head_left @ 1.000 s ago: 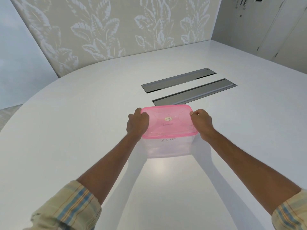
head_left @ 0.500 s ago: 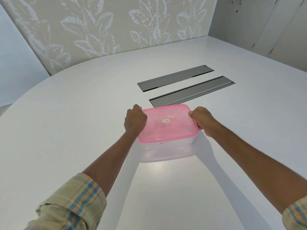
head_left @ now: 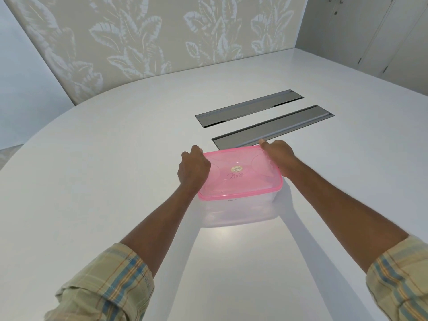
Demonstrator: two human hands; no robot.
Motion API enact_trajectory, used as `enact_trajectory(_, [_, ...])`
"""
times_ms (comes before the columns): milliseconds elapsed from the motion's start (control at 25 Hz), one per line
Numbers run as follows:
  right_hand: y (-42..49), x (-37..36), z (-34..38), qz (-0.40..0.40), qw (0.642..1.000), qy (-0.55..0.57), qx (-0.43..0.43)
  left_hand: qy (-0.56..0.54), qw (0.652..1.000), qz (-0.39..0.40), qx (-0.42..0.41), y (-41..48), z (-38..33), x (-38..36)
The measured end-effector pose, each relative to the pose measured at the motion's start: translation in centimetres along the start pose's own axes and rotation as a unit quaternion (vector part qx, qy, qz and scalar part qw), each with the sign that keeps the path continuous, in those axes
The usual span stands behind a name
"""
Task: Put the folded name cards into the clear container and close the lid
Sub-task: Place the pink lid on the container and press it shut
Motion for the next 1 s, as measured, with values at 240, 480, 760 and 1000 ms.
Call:
enact_trajectory(240, [0.6, -0.7, 0.2, -0.02, 0.999, -0.03, 0.01, -0.005, 1.0, -0.002, 0.002, 0.2, 0.1, 0.0])
enact_trajectory(480, [1.1, 0.1, 2.1, 0.018, 0.995, -0.063, 0.078, 0.002, 1.0, -0.005, -0.001, 0.2, 0.0, 0.0])
enact_trajectory(760, [1.1, 2.2, 2.1, 0.106, 0.99, 0.086, 0.028, 0.019, 1.0, -0.015, -0.006, 0.0, -0.1, -0.1])
enact_trajectory(1000, [1.5, 2.3, 2.7, 0.068, 0.997, 0.016, 0.041, 0.033, 0.999, -0.017, -0.012, 0.2, -0.2, -0.2])
Point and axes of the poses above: each hand's wrist, its own y-axis towards the middle knuckle, its own x-axis out of the back of the hand, z = x × y, the point moved 4 cm from there along y, towards the middle knuckle, and after that the axes turned 10 degrees about -z, right-handed, at the moved point
